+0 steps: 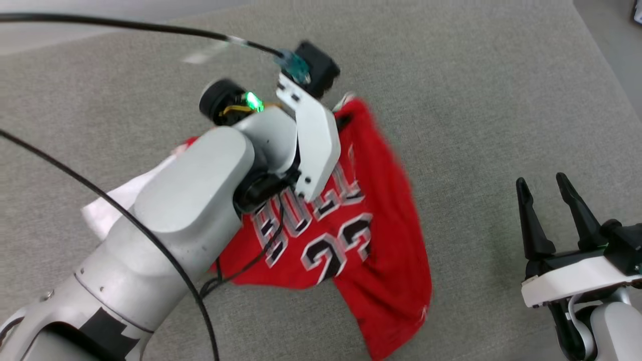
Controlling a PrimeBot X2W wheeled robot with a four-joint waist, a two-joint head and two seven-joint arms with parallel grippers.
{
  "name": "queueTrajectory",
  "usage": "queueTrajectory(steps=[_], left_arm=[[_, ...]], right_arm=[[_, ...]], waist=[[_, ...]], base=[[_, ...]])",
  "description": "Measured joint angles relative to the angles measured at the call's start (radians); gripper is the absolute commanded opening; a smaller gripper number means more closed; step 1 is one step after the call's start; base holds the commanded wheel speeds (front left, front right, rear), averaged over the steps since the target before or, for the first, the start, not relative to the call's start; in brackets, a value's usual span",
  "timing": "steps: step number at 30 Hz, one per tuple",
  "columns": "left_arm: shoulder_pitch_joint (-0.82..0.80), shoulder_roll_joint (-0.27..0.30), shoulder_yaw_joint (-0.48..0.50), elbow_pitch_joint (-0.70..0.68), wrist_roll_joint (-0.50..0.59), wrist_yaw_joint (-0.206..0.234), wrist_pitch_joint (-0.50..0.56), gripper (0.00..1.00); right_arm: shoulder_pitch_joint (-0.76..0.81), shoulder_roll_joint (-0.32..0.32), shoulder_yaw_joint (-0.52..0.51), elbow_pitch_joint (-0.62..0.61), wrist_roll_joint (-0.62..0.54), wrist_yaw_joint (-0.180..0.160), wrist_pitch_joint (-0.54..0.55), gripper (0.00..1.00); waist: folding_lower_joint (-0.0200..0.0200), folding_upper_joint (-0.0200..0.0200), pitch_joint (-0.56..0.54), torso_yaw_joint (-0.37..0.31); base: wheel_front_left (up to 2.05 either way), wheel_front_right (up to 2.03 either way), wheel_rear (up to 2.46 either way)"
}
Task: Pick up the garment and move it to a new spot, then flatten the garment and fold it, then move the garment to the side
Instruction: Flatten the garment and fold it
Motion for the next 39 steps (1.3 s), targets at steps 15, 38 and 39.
queueTrajectory(steps=[15, 38, 39], left_arm=[[0.035, -0.006, -0.05, 0.057, 0.05, 0.0, -0.381, 0.0], [0.052, -0.188, -0.199, 0.422, 0.112, 0.0, -0.687, 1.0], [0.052, -0.19, -0.189, 0.416, 0.107, 0.001, -0.713, 1.0]], right_arm=[[0.033, -0.011, -0.021, -0.035, -0.017, 0.0, 0.034, 1.0], [0.03, -0.016, -0.015, 0.016, -0.021, 0.0, 0.033, 1.0], [0.033, -0.02, -0.019, 0.015, -0.021, 0.0, 0.039, 1.0]], waist=[[-0.0002, 0.0, -0.039, 0.041], [-0.0001, 0.0, -0.047, 0.043], [-0.0001, 0.0001, -0.057, 0.051]], base=[[0.0, 0.0, 0.0], [0.0, 0.0, 0.0], [0.0, 0.0, 0.0]])
